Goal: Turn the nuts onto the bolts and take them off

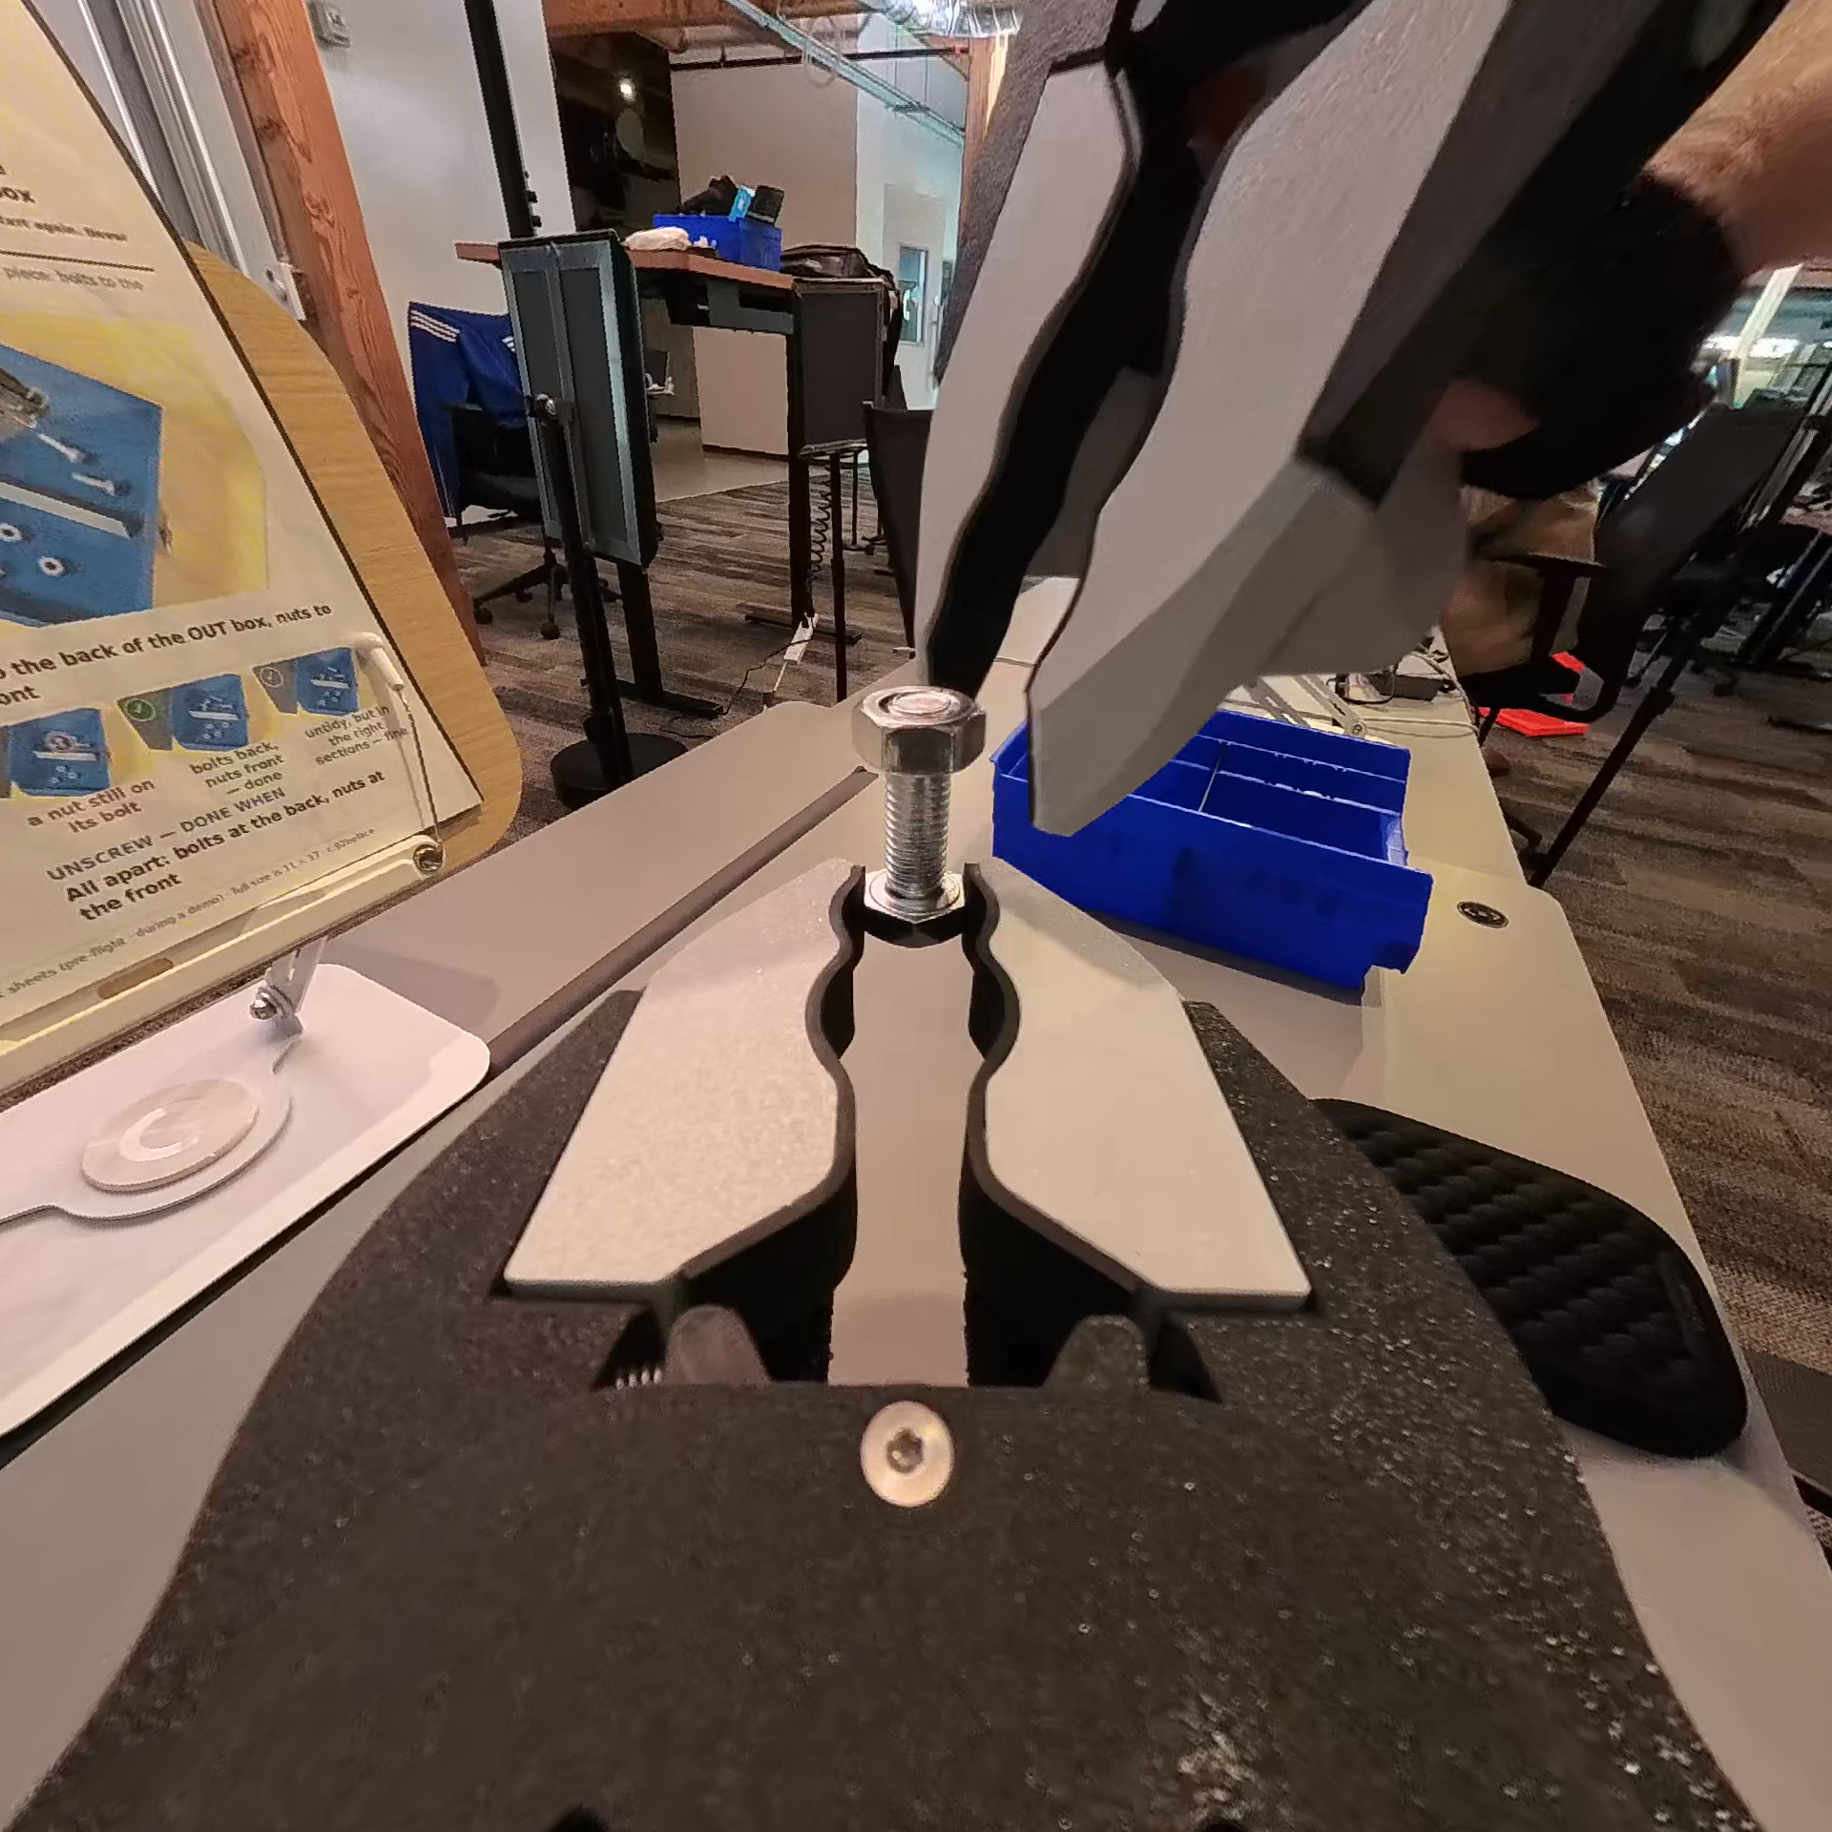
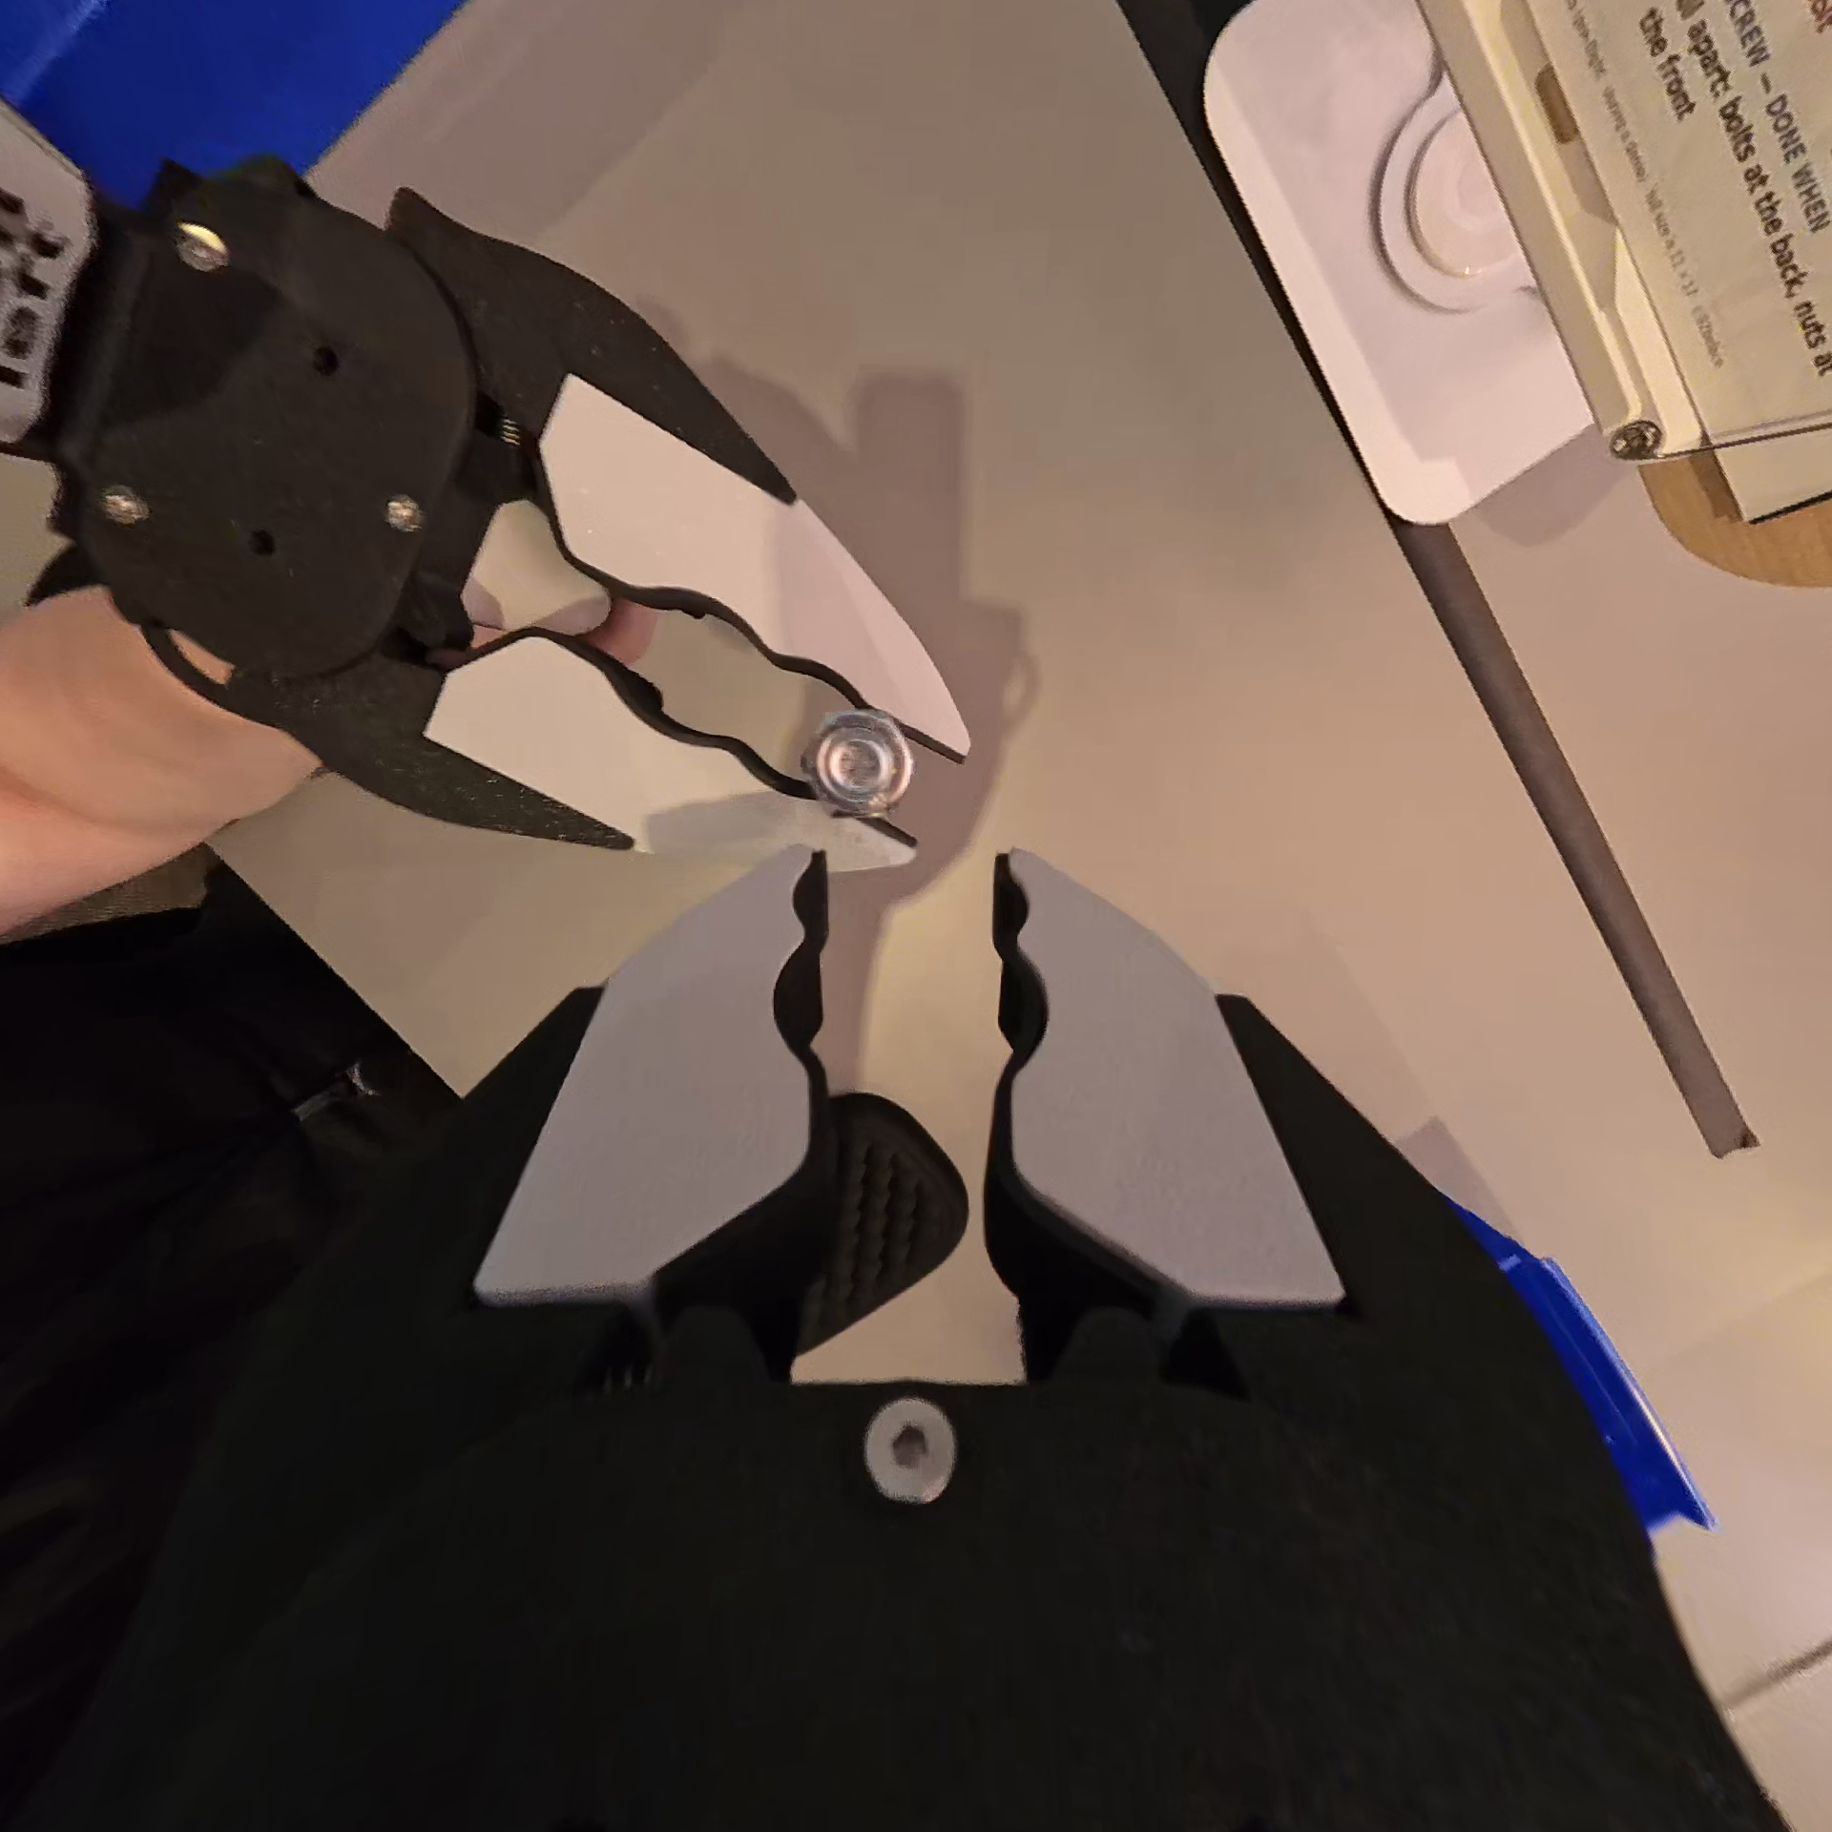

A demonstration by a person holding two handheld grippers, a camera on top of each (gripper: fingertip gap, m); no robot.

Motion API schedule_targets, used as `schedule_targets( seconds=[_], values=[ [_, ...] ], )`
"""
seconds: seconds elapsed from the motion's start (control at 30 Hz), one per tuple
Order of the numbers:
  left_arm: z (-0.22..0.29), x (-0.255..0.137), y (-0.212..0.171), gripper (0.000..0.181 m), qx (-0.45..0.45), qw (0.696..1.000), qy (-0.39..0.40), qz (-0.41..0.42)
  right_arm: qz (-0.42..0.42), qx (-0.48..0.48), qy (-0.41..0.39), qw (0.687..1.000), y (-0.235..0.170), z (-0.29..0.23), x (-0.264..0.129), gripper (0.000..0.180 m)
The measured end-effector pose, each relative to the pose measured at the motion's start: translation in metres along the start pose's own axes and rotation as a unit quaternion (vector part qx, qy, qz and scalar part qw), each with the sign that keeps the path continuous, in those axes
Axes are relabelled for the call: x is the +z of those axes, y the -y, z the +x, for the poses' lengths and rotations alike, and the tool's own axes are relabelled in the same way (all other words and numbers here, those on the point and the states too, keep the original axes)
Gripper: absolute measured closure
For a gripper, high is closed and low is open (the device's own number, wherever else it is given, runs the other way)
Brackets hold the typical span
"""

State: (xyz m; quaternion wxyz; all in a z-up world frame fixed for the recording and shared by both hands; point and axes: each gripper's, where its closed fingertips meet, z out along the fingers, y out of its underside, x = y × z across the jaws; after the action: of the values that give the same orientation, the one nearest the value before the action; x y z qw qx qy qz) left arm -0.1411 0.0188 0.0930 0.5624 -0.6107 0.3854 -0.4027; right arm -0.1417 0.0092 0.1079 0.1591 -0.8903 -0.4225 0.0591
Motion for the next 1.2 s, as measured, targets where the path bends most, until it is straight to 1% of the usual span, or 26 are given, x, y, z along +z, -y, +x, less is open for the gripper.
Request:
schedule_targets(
  seconds=[0.07, 0.17, 0.27, 0.53, 0.63, 0.77, 0.93, 1.1, 1.2],
  values=[
    [0.001, 0.000, 0.000, 0.162, 0.001, 1.000, 0.000, -0.001, 0.016, -0.003, 0.012, 1.000, 0.005, -0.006, -0.002, 0.148],
    [0.003, 0.002, -0.002, 0.162, 0.006, 1.000, -0.001, -0.006, 0.025, -0.016, -0.011, 1.000, 0.014, -0.005, -0.001, 0.148],
    [0.005, 0.002, -0.001, 0.162, 0.007, 1.000, -0.004, -0.006, 0.026, -0.015, -0.010, 0.999, 0.019, -0.007, 0.001, 0.149],
    [0.001, -0.001, 0.001, 0.162, 0.001, 1.000, -0.003, -0.002, 0.015, 0.000, -0.010, 1.000, -0.002, 0.007, -0.010, 0.153],
    [0.003, 0.001, 0.000, 0.162, 0.005, 1.000, -0.004, -0.005, 0.039, -0.006, 0.004, 0.999, 0.005, -0.001, -0.013, 0.153],
    [0.006, 0.002, -0.001, 0.162, 0.009, 1.000, -0.006, -0.008, 0.049, -0.025, 0.001, 0.998, 0.019, -0.010, -0.014, 0.153],
    [0.005, -0.001, 0.002, 0.162, 0.006, 1.000, -0.006, -0.003, 0.022, -0.018, -0.007, 1.000, 0.012, -0.005, -0.009, 0.153],
    [0.003, -0.002, 0.003, 0.162, 0.004, 1.000, -0.006, 0.001, 0.029, 0.003, 0.001, 1.000, 0.002, 0.004, -0.016, 0.155],
    [0.005, -0.001, 0.002, 0.162, 0.006, 1.000, -0.007, -0.001, 0.047, -0.012, 0.009, 0.999, 0.009, -0.004, -0.017, 0.155]
  ],
)
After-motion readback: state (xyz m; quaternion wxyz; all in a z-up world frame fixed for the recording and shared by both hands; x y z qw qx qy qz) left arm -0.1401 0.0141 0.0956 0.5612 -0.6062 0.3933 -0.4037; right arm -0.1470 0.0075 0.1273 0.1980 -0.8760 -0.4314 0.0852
